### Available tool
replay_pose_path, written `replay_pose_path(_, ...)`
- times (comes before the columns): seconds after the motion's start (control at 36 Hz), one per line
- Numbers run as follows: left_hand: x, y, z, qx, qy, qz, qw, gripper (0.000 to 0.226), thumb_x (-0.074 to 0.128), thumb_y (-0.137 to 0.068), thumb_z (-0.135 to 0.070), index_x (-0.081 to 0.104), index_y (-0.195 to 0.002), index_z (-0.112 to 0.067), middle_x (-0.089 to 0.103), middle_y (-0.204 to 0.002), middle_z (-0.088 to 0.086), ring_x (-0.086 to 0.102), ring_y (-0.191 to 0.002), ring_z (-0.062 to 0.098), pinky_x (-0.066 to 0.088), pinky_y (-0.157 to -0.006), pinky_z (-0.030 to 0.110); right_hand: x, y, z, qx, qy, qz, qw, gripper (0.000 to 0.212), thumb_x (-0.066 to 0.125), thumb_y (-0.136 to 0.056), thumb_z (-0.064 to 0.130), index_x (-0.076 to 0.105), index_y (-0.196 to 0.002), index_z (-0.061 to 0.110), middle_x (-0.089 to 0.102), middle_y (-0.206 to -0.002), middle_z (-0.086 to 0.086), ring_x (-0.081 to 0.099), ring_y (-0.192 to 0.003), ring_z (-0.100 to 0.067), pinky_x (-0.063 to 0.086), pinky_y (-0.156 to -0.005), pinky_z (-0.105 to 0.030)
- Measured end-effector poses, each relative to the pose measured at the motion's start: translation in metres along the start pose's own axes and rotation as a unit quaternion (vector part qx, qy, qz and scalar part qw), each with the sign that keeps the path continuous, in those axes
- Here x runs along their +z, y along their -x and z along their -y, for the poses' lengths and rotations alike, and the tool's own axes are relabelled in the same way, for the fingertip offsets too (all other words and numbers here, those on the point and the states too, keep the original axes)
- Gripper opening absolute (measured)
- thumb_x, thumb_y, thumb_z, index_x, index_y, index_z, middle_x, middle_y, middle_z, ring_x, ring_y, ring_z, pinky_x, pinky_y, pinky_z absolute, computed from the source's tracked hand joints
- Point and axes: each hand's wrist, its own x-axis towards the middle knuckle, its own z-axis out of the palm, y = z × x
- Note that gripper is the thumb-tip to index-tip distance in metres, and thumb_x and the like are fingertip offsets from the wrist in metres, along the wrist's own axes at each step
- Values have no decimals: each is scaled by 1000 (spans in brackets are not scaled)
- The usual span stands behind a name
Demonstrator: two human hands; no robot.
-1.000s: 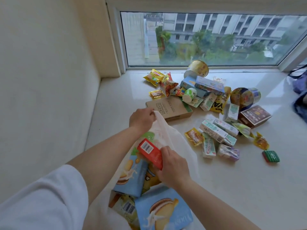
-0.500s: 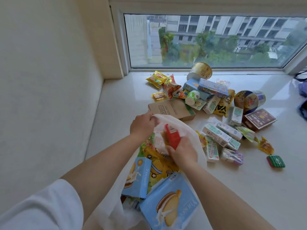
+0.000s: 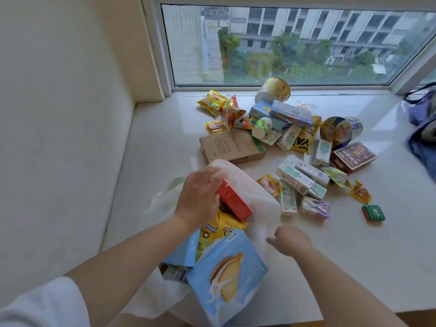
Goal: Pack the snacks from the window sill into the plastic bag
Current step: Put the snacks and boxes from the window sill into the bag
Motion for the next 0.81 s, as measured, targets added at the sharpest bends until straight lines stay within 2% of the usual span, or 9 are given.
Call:
replay_pose_path(0.06, 10, 25, -14, 69, -15, 25, 997, 48, 54, -72, -19, 51, -119, -22, 57, -124, 3, 45, -122, 24, 33, -104, 47, 12, 2, 11, 45, -139, 57, 988, 46, 49, -85, 60, 54, -76, 15, 60, -95, -4, 58, -92, -23, 41, -72, -27)
replay_pose_path(0.17, 31, 74, -37, 152, -45, 137, 978, 33, 56, -74, -41, 67, -101, -28, 64, -114, -3, 55, -117, 22, 23, -106, 52, 35, 7, 28, 69, -269, 100, 956, 37, 60, -82, 47, 50, -70, 14, 55, -83, -4, 53, -82, -22, 45, -72, -29)
replay_pose_path(0.28, 30, 101, -67, 152, -102, 248, 951, 52, 60, -67, -65, 66, -110, -35, 58, -127, -1, 38, -130, 27, 18, -106, 61, 47, 6, 32, 67, -314, 55, 946, 33, 53, -91, 31, 65, -107, 5, 64, -112, -15, 59, -105, -30, 46, -84, -29)
replay_pose_path(0.33, 29, 112, -85, 129, -149, 359, 912, 74, 51, -75, -70, 40, -140, -36, 23, -156, 5, -3, -145, 34, -9, -104, 72, 54, 4, 29, 81, -379, 62, 920, 36, 52, -91, 26, 63, -114, 0, 63, -114, -20, 59, -102, -31, 48, -89, -35)
replay_pose_path(0.39, 30, 119, -100, 73, -189, 464, 863, 89, 50, -81, -67, 1, -150, -36, -22, -157, 4, -39, -133, 35, -26, -88, 75, 53, 10, 23, 93, -443, 58, 890, 33, 48, -92, 17, 62, -112, -5, 61, -105, -21, 58, -92, -31, 53, -87, -43)
replay_pose_path(0.44, 35, 118, -106, 40, -209, 475, 854, 94, 52, -83, -62, -11, -148, -37, -35, -152, 3, -45, -129, 36, -19, -89, 78, 50, 17, 13, 95, -485, 63, 867, 32, 43, -95, 12, 56, -117, -7, 56, -103, -19, 57, -92, -32, 53, -84, -44)
replay_pose_path(0.58, 38, 93, -101, -96, -185, 431, 878, 95, 53, -79, -62, -11, -147, -41, -34, -152, 2, -39, -134, 34, -5, -100, 75, 52, 30, -26, 160, -634, 48, 755, 31, 41, -96, 14, 56, -118, -4, 58, -116, -21, 57, -90, -31, 50, -54, -33)
replay_pose_path(0.72, 35, 68, -96, -162, -153, 397, 890, 96, 47, -78, -72, -10, -148, -41, -30, -154, 3, -34, -137, 34, 1, -111, 65, 37, 53, -56, 99, -669, -32, 736, 27, 40, -99, 14, 59, -112, 0, 55, -107, -18, 55, -94, -35, 52, -77, -44)
replay_pose_path(0.81, 40, 61, -103, -155, -146, 401, 891, 95, 41, -76, -79, -8, -148, -41, -25, -156, 5, -33, -138, 34, -5, -112, 60, 24, 67, -61, 51, -685, -86, 722, 24, 39, -100, 15, 59, -89, 6, 54, -94, -14, 53, -87, -28, 47, -73, -39)
